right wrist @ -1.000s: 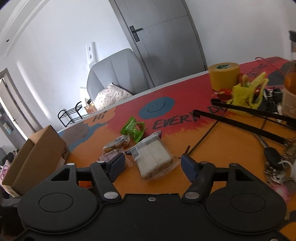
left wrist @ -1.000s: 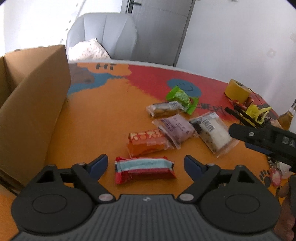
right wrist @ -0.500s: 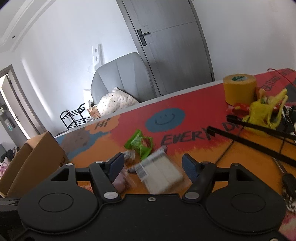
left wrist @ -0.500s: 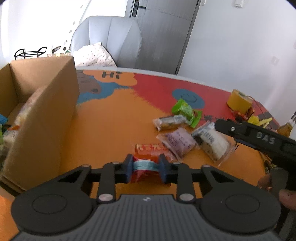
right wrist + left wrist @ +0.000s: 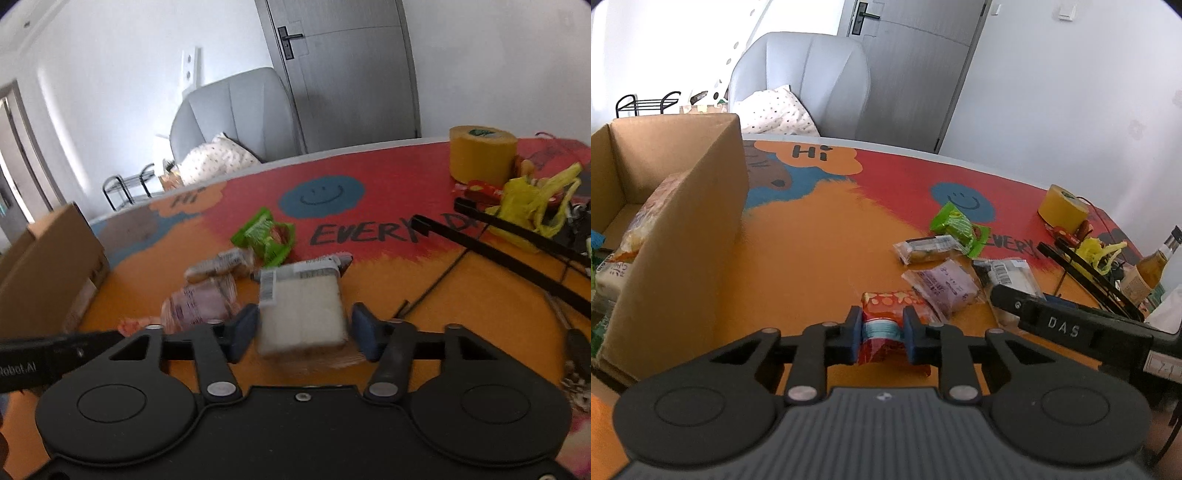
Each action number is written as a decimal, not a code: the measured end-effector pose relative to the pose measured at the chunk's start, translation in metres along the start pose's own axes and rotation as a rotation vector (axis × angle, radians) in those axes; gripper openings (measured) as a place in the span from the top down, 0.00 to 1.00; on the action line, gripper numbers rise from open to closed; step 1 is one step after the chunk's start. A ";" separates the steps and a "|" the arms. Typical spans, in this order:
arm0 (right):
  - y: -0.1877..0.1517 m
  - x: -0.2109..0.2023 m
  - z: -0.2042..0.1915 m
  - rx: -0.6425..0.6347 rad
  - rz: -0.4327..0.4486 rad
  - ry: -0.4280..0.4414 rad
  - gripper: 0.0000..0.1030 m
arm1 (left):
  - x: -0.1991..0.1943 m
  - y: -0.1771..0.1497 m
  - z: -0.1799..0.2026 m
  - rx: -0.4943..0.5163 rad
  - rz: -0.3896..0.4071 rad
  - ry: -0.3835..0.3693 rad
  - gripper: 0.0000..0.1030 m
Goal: Organize snacks
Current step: 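Grasp the red-white bar with the left tool while the right tool grasps the white cake packet, then carry both snacks over the cardboard box and open both tools to drop them, then move both tools back to the remaining snacks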
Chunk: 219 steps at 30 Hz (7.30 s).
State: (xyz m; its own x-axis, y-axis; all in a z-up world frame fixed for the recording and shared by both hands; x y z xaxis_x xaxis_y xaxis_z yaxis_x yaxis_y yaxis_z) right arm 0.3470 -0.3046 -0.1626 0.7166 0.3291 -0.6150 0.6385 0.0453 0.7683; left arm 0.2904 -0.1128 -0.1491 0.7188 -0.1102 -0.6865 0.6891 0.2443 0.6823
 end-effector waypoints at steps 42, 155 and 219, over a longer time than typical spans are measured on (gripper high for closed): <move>-0.010 -0.083 -0.039 0.022 0.059 0.037 0.56 | -0.063 0.006 0.007 0.012 0.103 -0.087 0.96; 0.061 -0.052 -0.212 -0.063 0.091 0.236 0.22 | -0.133 0.081 -0.179 -0.170 0.252 0.177 0.07; -0.001 -0.045 -0.012 0.206 0.041 0.117 0.27 | -0.021 0.025 0.005 0.099 0.046 -0.006 0.35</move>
State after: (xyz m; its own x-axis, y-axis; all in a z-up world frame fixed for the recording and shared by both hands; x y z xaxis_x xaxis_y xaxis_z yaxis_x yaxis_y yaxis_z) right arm 0.3113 -0.3084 -0.1337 0.7132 0.4341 -0.5504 0.6621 -0.1595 0.7322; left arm 0.2930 -0.1089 -0.1158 0.7502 -0.1073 -0.6524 0.6608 0.1530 0.7348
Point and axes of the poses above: each gripper's, at about its wrist camera, not at the fingertips, and x roughly the way its jaws point, z to its right, y to its top, the point moved 4 cm from there along x, roughly the way its jaws point, and after that the axes turned 3 degrees about -x, right-handed, at the moved point
